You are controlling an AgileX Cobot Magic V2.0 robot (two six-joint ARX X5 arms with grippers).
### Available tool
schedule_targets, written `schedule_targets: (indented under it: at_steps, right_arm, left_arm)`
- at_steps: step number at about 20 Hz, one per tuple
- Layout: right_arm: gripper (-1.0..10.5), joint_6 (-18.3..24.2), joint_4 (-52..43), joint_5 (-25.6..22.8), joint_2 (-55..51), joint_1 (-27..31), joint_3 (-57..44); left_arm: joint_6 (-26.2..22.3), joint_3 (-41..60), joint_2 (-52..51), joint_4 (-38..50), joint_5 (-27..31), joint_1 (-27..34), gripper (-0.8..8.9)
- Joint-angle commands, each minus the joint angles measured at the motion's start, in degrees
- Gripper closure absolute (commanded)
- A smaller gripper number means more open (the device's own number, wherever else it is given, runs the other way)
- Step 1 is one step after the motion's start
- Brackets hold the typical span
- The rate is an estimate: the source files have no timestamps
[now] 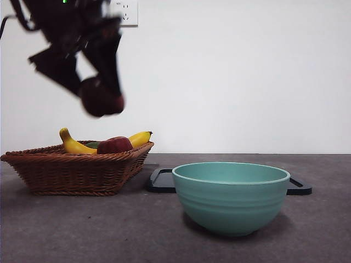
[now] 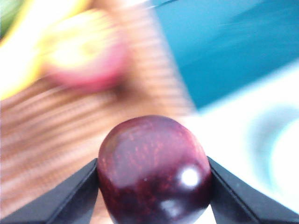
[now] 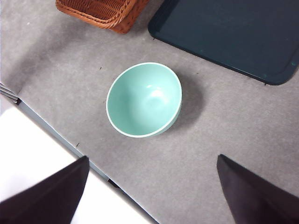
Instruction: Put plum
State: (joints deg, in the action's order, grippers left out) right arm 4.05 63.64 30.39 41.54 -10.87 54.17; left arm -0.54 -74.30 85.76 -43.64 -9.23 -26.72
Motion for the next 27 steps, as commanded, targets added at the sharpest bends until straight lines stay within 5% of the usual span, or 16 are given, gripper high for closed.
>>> schedule_targets:
  at_steps: [1,11,27]
  right_arm:
    - [5.1,-0.7,-0.6,0.2,0.3,-0.2,1.1]
    - [5.1,-0.7,-0.5,0.0,0.3,-0.2,1.1]
    - [5.1,-0.7,-0.5,-0.4,0.3,-0.2,1.1]
  left_arm:
    - [0.0,-1.2,-1.9,0.0,-0.4,-5.4,5.37]
    - [-1.0,-1.2,4.5,6.4,-0.4,-22.6,5.37]
    - [-3.5,-1.2,21.3,12.1,0.3,-26.5,5.34]
